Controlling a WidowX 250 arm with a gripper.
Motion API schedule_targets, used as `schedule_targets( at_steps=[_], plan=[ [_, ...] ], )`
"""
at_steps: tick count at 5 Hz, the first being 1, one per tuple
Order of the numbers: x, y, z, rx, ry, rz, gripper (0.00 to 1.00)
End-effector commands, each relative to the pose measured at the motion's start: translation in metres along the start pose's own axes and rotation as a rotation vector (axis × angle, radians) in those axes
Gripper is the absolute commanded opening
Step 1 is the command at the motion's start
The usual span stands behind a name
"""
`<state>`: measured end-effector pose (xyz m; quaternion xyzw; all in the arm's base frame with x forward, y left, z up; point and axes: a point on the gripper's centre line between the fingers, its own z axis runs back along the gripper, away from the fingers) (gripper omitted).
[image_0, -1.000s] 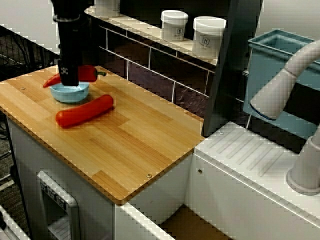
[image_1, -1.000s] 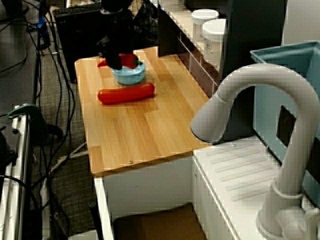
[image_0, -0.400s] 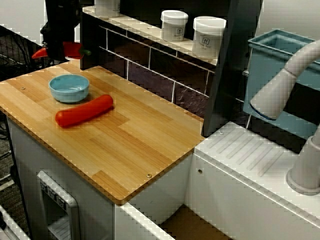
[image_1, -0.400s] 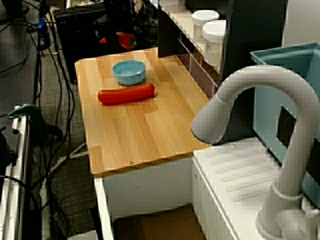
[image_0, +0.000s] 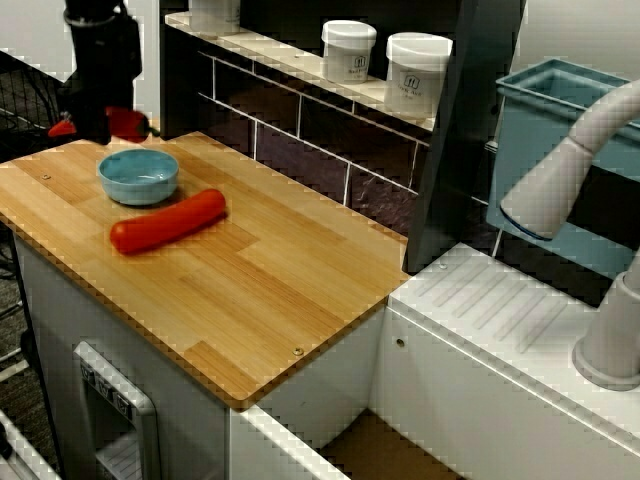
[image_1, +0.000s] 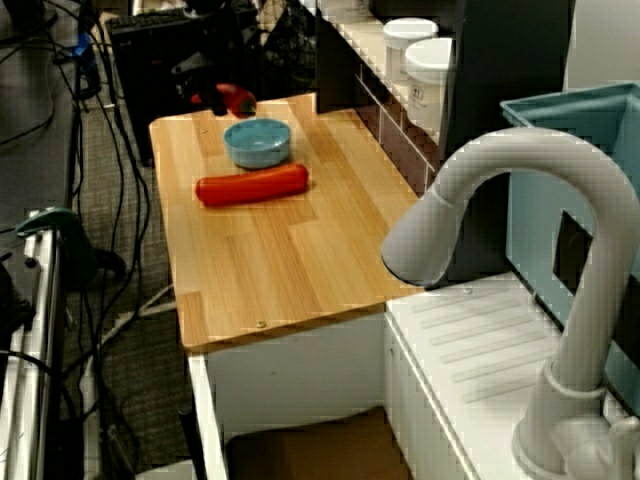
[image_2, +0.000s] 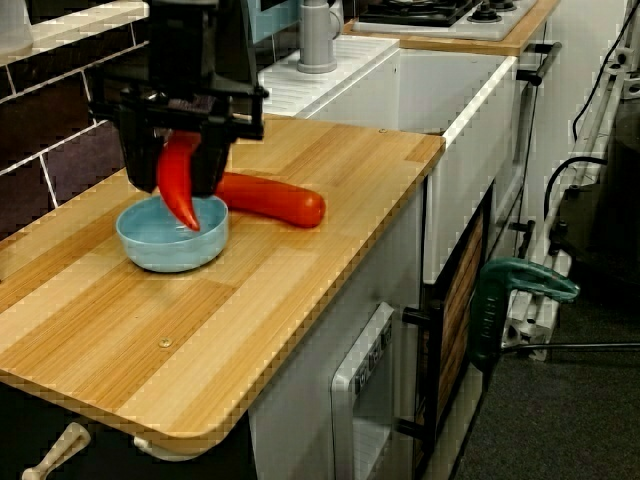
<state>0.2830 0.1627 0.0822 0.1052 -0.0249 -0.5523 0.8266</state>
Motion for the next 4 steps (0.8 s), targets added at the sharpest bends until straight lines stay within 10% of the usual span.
schedule_targets(
  at_steps=[1,3,4],
  plan=[
    [-0.005,0.010,-0.009,0.051,0.023,-0.086,0.00],
    [-0.004,0.022,-0.009,0.048,0.009,-0.057,0.00],
    [-0.003,0.025,-0.012,0.055,0.060,0.015,0.59]
  ],
)
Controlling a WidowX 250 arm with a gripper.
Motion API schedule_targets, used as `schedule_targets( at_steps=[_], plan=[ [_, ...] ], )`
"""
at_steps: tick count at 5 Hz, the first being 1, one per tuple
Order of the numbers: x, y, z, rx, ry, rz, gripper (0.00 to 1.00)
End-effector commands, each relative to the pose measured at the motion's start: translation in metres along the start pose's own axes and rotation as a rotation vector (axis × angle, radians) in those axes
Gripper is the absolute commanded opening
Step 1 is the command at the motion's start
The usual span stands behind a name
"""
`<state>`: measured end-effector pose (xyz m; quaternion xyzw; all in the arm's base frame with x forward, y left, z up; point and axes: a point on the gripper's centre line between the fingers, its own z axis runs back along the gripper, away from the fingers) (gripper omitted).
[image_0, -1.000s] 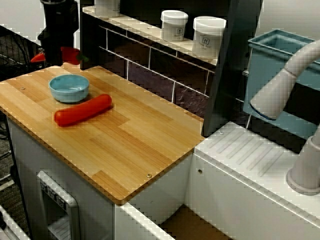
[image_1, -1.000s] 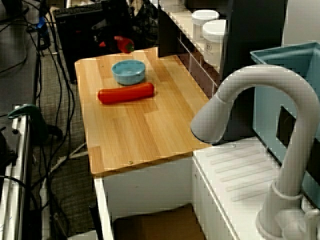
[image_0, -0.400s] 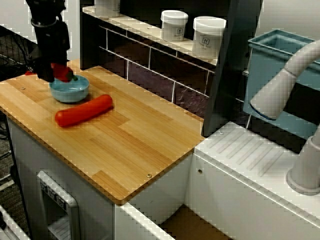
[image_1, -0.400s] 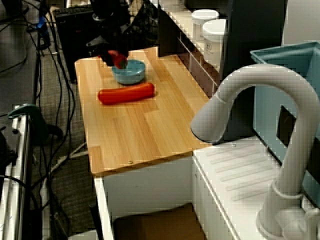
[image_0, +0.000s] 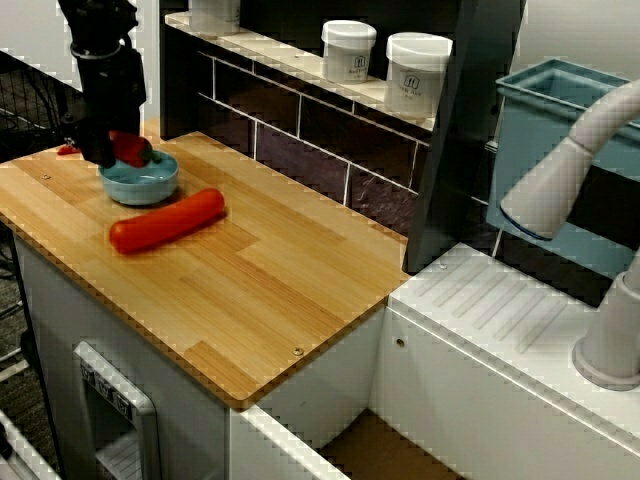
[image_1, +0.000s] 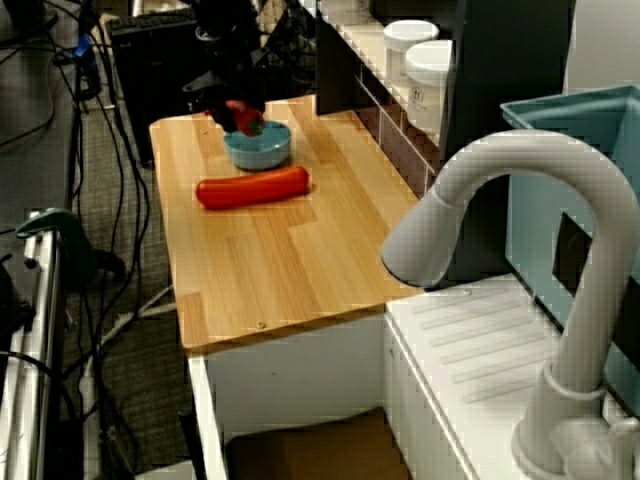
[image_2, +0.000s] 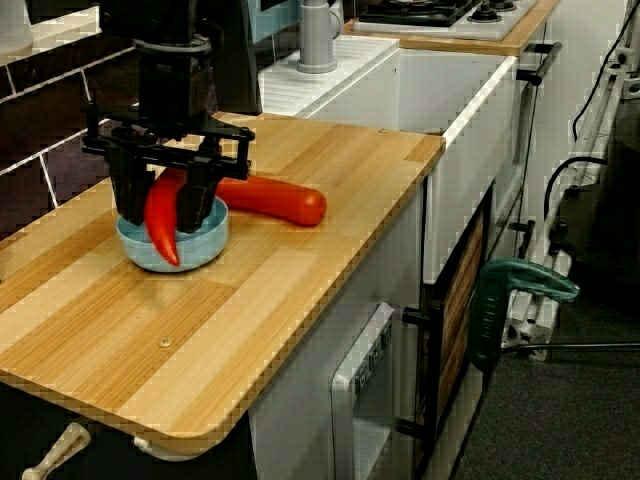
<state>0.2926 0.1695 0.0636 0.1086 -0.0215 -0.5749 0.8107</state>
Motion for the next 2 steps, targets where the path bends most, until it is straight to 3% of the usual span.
schedule_targets(
  at_steps=[1,2],
  plan=[
    [-0.0038,0.0216,0.0077,0.035,0.074,0.096,1.00],
    [-0.0062,0.0234,0.0128,0.027,0.056,0.123,1.00]
  ],
)
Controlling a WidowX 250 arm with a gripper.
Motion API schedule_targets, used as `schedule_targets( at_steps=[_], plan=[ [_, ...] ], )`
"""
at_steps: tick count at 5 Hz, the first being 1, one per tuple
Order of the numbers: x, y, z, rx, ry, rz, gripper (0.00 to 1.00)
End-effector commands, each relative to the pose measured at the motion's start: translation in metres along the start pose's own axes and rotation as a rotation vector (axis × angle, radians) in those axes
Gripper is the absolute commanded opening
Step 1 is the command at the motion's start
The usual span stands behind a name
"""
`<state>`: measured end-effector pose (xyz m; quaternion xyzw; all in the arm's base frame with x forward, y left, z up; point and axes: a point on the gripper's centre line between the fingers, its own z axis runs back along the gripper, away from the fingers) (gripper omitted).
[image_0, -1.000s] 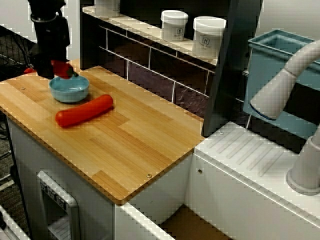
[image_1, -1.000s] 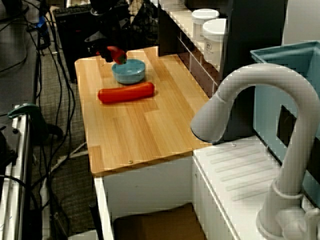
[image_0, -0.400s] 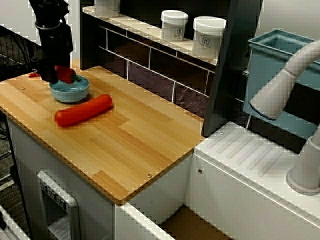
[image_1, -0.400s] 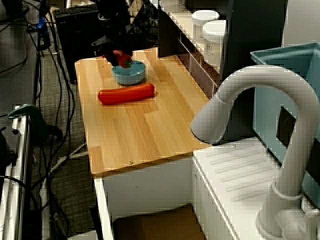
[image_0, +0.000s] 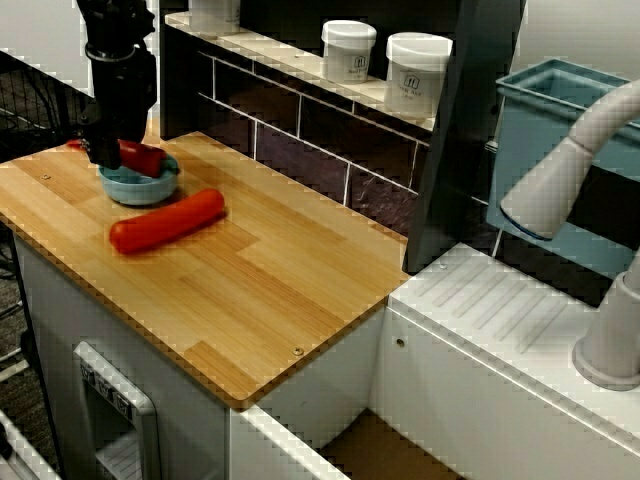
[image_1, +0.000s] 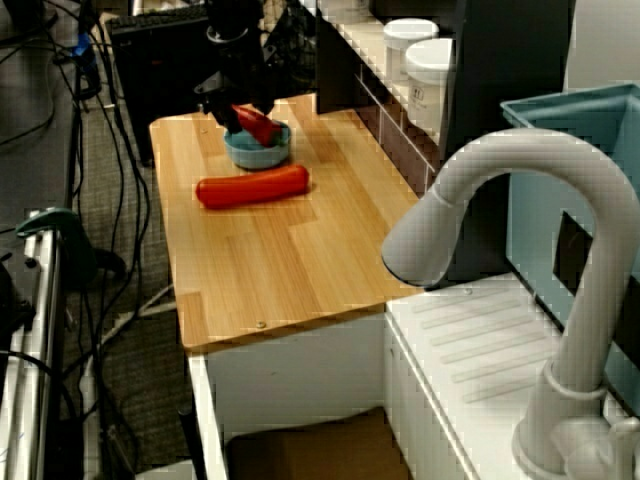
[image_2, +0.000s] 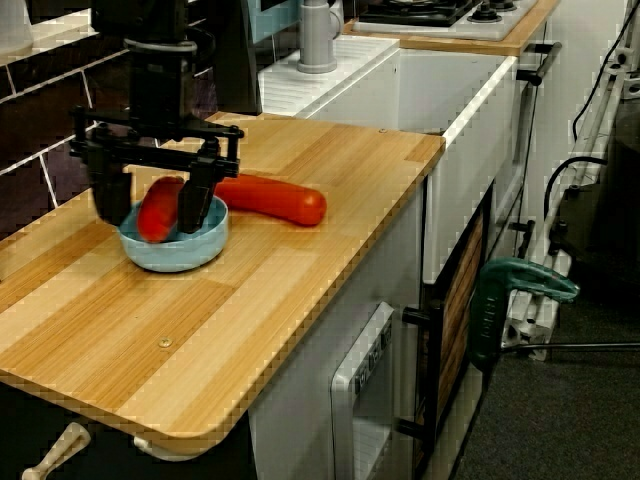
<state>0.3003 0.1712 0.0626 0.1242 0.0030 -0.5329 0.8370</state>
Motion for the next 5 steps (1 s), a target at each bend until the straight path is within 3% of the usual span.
schedule_targets(
  at_steps=[1,3,4,5],
  plan=[
    [-0.009,0.018,0.018,0.017,-0.022,0.050,1.00],
    [-0.029,0.018,0.026,-0.001,-0.041,0.066,1.00],
    [-0.043,0.024,0.020,-0.092,-0.063,-0.021,1.00],
    [-0.053,0.032,0.008,-0.147,-0.098,-0.068,1.00]
  ],
)
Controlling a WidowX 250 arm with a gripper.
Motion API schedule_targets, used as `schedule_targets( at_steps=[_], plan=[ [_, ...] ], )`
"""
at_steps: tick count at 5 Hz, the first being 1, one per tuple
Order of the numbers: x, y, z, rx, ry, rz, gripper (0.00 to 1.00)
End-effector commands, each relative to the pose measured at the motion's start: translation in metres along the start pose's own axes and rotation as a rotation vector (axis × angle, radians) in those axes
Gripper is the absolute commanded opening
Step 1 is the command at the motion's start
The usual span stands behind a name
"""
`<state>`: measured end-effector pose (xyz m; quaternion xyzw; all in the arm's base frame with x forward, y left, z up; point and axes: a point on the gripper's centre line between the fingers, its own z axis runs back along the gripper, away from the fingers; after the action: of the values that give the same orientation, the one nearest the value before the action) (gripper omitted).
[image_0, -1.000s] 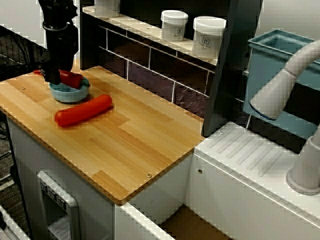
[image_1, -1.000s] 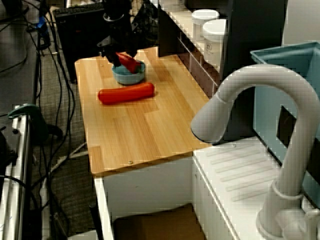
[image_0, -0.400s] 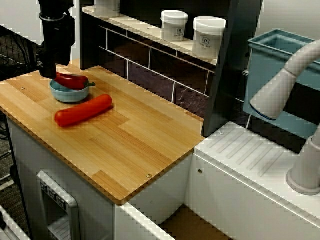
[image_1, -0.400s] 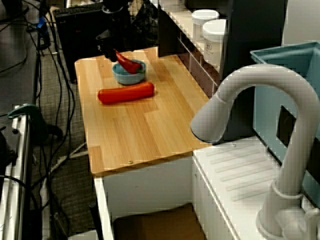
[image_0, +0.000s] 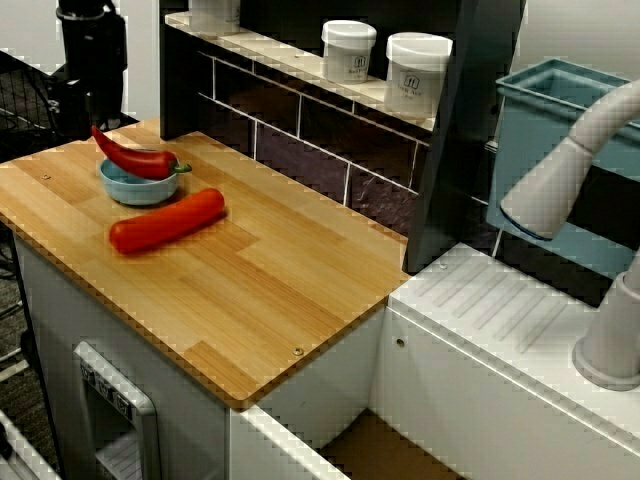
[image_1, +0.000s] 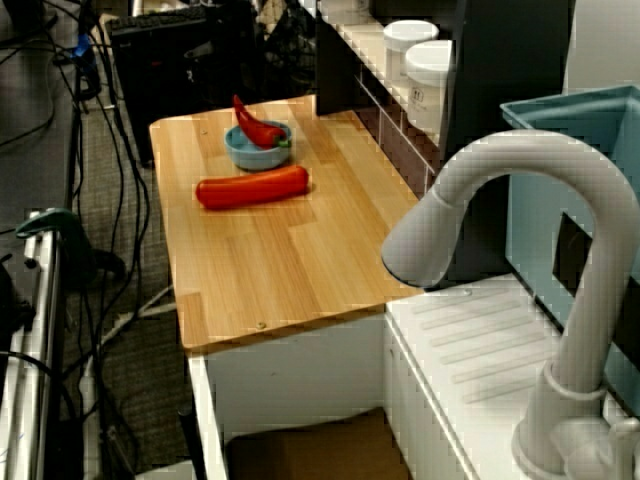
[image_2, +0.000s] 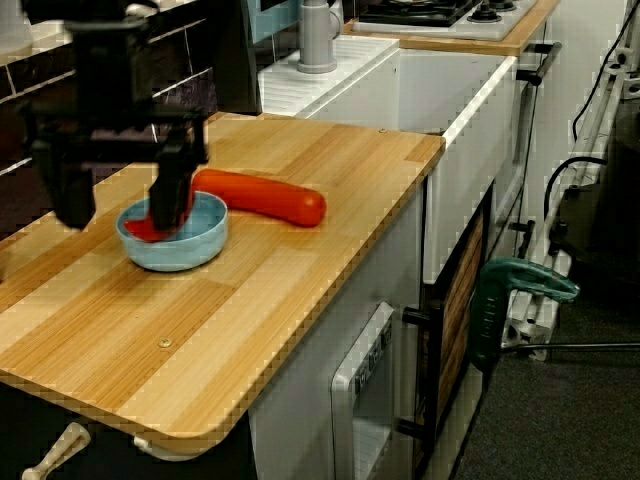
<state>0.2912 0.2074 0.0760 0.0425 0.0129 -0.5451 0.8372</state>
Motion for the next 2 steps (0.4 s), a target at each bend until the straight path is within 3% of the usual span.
schedule_targets(
  at_steps=[1,2],
  plan=[
    [-0.0176,0.0251,-0.0003,0.005,-0.040,-0.058,1.00],
    [-0.0182,0.0264,-0.0056,0.004,-0.042,-0.052,1.00]
  ],
)
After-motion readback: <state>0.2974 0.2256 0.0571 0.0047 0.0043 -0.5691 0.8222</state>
